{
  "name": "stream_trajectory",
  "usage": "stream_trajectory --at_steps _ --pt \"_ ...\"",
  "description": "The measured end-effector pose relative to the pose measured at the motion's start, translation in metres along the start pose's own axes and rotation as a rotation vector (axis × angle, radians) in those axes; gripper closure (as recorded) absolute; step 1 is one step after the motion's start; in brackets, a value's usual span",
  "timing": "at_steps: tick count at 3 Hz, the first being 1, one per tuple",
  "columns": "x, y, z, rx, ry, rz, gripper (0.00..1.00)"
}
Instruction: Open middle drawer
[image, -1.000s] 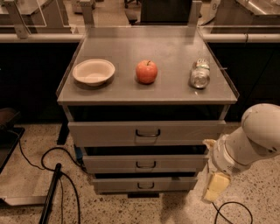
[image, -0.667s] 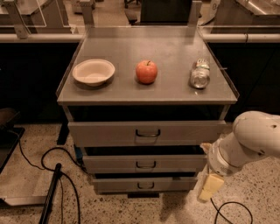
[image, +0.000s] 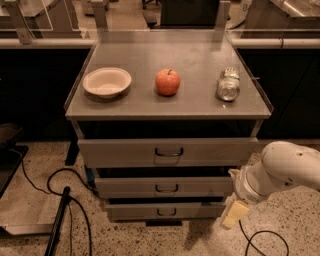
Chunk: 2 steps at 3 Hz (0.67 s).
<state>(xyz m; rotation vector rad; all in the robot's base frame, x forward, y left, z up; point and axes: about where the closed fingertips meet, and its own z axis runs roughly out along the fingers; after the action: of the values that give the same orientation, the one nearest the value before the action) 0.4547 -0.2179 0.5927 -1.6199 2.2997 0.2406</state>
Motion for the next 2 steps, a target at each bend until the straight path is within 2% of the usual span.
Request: stream_trajectory --at_steps 1,2 --pt "0.006 0.004 0.023 -0.010 0.002 0.014 0.00" --pt "0.017 -0.001 0.060 -0.009 0.014 0.029 0.00"
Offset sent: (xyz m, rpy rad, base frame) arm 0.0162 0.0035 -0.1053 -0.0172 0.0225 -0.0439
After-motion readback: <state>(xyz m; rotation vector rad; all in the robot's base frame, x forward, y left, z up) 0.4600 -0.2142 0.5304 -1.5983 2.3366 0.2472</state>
